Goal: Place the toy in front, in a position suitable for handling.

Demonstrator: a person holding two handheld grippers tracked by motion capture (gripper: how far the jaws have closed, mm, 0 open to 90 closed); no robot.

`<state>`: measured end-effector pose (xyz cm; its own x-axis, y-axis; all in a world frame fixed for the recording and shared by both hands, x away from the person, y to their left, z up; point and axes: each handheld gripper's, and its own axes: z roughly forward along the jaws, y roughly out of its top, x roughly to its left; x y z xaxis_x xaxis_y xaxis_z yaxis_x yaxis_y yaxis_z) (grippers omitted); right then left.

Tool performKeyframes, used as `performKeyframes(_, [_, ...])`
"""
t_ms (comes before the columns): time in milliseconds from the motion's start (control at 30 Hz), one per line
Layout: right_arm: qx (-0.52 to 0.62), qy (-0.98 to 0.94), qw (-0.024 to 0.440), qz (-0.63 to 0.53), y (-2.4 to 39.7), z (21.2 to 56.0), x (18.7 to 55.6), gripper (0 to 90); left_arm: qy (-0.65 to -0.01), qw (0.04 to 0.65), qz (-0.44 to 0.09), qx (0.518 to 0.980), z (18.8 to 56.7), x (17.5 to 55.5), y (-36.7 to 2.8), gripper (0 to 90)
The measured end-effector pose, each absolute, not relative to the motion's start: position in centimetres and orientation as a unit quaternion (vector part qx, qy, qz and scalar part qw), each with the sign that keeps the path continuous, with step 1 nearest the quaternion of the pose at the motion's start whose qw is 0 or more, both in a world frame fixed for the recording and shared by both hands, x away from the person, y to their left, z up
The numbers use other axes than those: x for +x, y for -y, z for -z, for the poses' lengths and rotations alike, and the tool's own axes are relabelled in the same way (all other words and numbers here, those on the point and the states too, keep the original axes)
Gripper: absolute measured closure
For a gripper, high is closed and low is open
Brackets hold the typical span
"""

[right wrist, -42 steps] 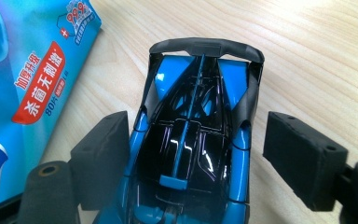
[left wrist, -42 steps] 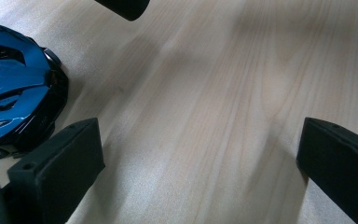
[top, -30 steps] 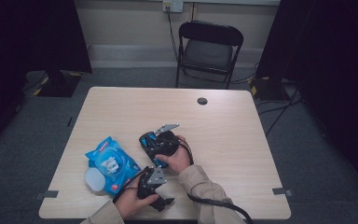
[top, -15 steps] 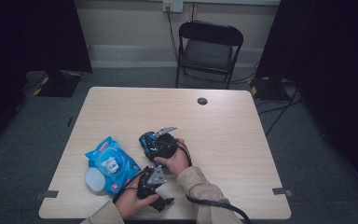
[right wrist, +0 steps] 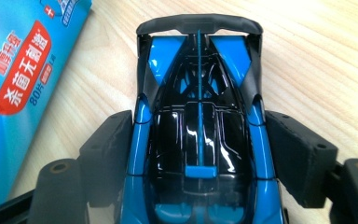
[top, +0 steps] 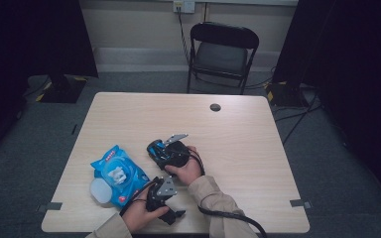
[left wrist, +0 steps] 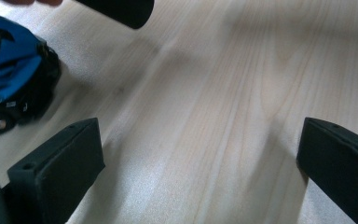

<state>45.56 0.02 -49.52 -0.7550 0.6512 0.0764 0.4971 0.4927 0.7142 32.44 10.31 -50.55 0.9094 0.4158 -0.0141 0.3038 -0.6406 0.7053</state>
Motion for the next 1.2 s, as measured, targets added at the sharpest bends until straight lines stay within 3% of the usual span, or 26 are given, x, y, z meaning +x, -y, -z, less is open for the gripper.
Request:
performKeyframes(600, [0.319, -0.860, 0.111, -0.382, 0.36, 49.73, 45.54, 27.2, -0.199, 0.374, -0.075, 0.903, 50.55, 32.43, -10.31, 0.0])
performKeyframes(833, [0.316, -0.863, 0.110, -0.378, 0.42, 50.30, 45.63, 22.1, -0.199, 0.374, -0.075, 0.903, 50.55, 32.43, -10.31, 0.0])
performKeyframes(1200, [0.315, -0.867, 0.113, -0.369, 0.18, 50.08, 45.62, 26.0, -0.199, 0.374, -0.075, 0.903, 50.55, 32.44, -10.31, 0.0])
